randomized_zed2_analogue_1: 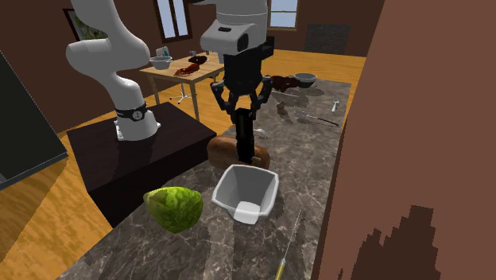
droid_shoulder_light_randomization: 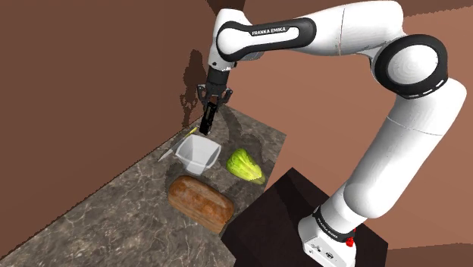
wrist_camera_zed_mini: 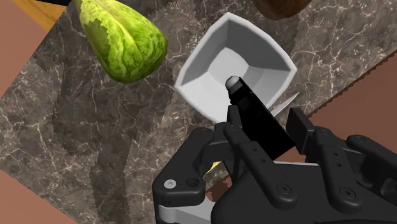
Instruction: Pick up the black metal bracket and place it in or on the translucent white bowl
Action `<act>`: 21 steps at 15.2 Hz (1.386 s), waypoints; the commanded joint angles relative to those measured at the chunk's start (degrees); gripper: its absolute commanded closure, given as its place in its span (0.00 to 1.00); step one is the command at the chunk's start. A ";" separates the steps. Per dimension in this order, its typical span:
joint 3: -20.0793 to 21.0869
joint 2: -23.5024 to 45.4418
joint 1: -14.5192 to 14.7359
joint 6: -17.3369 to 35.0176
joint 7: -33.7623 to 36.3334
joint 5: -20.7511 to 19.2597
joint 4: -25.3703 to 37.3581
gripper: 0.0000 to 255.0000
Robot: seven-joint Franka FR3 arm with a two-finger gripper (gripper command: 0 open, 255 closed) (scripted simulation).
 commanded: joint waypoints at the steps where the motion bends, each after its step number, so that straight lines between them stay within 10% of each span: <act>1: -0.02 0.30 0.02 1.39 -0.03 -0.08 -1.08 1.00; 21: -0.66 6.95 0.68 14.01 0.47 -2.00 -7.28 1.00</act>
